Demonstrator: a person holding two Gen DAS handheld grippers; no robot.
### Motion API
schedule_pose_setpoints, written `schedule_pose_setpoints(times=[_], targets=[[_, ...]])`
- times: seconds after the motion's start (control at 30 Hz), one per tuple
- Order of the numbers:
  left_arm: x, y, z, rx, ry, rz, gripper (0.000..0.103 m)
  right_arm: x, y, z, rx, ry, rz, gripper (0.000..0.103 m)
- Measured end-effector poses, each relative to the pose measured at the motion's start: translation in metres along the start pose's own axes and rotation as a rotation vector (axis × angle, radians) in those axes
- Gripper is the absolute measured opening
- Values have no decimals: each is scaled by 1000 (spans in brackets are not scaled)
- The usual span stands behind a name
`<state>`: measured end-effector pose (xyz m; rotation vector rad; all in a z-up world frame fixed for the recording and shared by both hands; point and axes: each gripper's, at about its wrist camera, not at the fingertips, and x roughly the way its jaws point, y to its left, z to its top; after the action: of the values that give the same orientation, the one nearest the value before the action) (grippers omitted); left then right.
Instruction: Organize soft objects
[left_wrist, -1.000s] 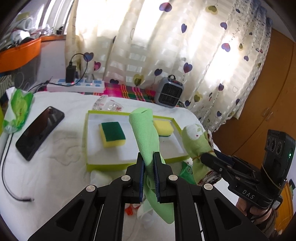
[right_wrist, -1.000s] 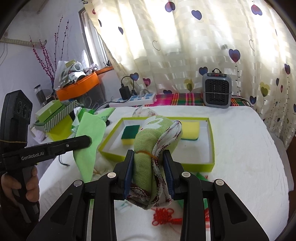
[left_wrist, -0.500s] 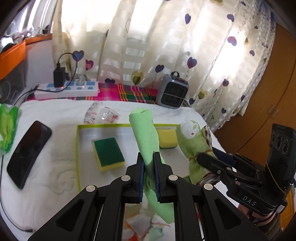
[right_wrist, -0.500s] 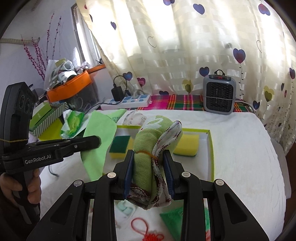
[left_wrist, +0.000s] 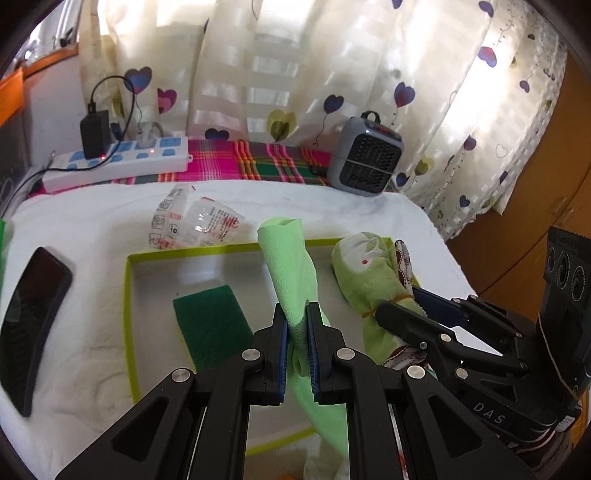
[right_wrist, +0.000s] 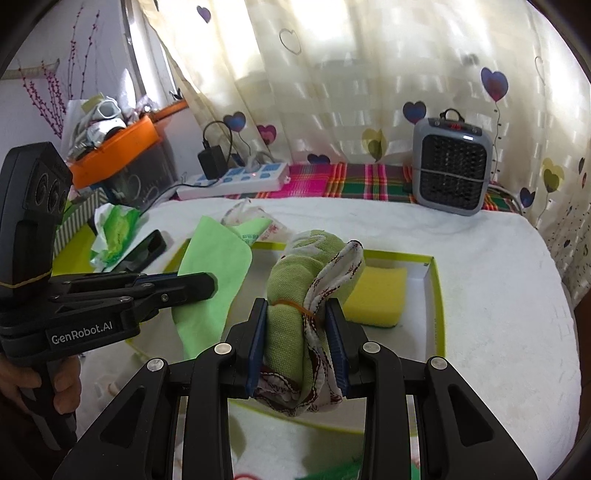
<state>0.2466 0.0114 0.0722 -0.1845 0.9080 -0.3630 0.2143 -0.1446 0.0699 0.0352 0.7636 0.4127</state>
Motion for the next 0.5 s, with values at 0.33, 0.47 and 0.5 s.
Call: schedule_pose_setpoints(times=[0.33, 0.47, 0.5], targets=[[31, 8, 3, 14, 60, 67, 9, 28, -6, 4, -10, 48, -4, 32], [34, 12, 3, 14, 62, 95, 9, 35, 0, 4, -40, 63, -2, 32], [34, 12, 3, 25, 55, 114, 9, 37, 2, 4, -49, 67, 1, 32]])
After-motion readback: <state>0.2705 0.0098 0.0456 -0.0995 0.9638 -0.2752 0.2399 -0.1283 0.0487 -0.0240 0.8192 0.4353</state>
